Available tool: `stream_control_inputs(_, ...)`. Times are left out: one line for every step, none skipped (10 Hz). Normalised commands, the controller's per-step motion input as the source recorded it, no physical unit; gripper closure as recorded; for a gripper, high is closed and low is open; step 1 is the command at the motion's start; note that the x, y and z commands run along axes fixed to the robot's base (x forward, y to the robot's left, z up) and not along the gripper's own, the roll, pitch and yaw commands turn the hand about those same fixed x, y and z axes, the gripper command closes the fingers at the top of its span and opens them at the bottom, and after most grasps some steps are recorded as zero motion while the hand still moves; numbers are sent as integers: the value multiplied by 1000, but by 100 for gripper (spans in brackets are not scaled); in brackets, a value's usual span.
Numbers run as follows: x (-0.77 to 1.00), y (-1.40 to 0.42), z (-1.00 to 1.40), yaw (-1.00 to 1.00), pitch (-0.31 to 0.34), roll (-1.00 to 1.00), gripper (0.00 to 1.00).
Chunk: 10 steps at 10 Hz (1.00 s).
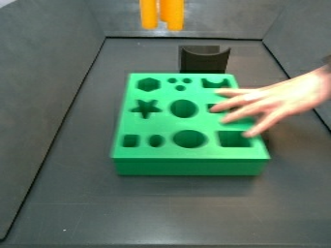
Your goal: Insert the 3 prong object.
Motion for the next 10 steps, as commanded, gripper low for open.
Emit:
stream_control_inputs(-160,0,-46,-40,0,10,100)
stream_control_inputs(0,29,-229,-220,61,101,100)
stream_control_inputs(0,91,-574,-229,-3,151,100)
stream_control_inputs(283,189,-663,0,0,107,100)
stream_control_inputs(594,309,-757,0,21,54,100)
stream_control_inputs(540,329,-849,-23,0,99,100)
stream_control_inputs(549,380,-874,-37,0,96,100)
stream_control_inputs(383,386,-851,-9,-11,107,100)
stream_control_inputs(200,337,-811,0,-69,107,100)
stream_control_inputs(40,369,-780,0,-116,89,100)
